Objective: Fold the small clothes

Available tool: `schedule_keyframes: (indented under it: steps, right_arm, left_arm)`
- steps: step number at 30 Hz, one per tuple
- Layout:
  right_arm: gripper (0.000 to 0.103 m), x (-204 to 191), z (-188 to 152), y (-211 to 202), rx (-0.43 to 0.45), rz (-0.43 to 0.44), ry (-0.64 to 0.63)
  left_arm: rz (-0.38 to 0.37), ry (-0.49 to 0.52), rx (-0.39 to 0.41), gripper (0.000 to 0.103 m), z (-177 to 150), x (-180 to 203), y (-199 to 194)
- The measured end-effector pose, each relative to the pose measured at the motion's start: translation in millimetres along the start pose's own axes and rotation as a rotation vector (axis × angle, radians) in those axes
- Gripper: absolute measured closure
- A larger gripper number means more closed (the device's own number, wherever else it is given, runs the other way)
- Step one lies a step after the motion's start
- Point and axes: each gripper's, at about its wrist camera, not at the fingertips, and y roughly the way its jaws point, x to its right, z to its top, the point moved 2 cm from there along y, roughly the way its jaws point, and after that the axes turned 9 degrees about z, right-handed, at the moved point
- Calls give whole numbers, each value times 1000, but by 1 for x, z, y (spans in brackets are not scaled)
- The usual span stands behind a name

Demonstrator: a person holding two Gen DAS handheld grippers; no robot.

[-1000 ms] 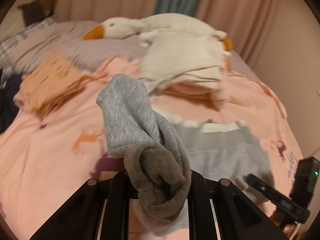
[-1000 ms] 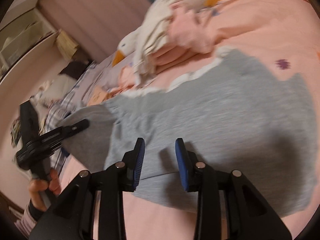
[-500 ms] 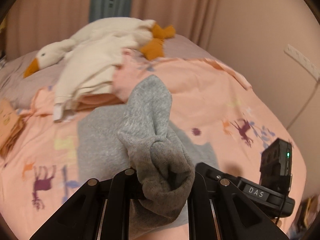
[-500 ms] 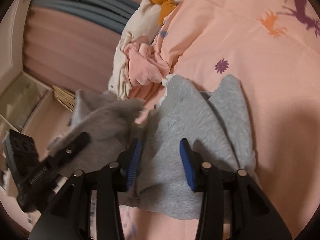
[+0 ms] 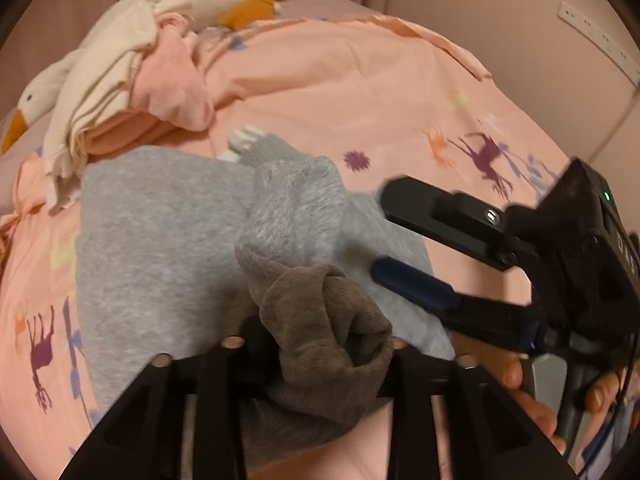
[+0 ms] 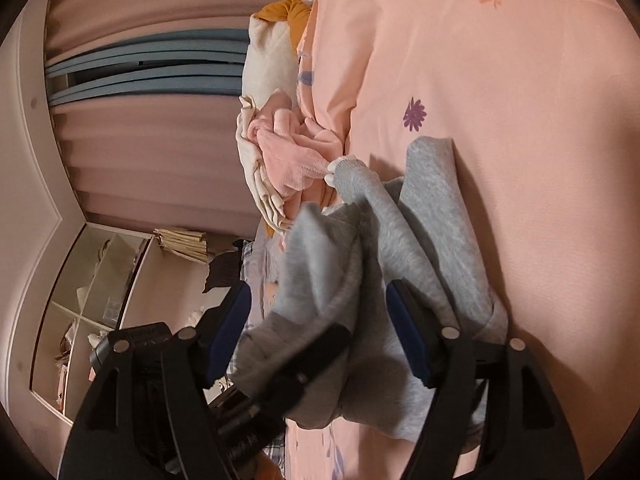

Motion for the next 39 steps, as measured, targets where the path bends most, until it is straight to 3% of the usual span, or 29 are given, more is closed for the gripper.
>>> schedule_keyframes:
  steps: [2, 6, 12, 17, 21, 24, 26, 28, 36, 39]
  right_arm:
    - [30, -1, 1, 3, -16, -11, -7]
    - [30, -2, 1, 4, -36, -26, -8]
    - [30, -5, -1, 10, -79, -82, -58]
    - [30, -12, -13, 26, -142, -203, -168]
    - [31, -15, -23, 44, -160, -324, -256]
    - [48, -18, -29, 53, -155, -412, -341]
    - [70, -17, -34, 60, -156, -494, -425]
    - [79, -18, -37, 62, -151, -530, -488]
    - [85, -36, -36, 50, -122, -546, -594]
    - [86, -41, -31, 37, -52, -564, -590]
  left_arm:
    - [-46, 3, -1, 41, -2, 2, -5]
    - [-111, -2, 34, 41, -8, -4, -30]
    - [-29, -120, 131, 39, -33, -50, -61]
    - [24, -257, 98, 39, -65, -102, -55]
    - [11, -322, 55, 39, -83, -124, -43]
    - [-9, -341, 52, 39, -88, -131, -38]
    - [-17, -344, 47, 39, -86, -133, -32]
    - [-31, -344, 45, 39, -83, -133, -29]
    - [-46, -337, 43, 39, -80, -132, -23]
    - [-42, -329, 44, 39, -76, -128, -23]
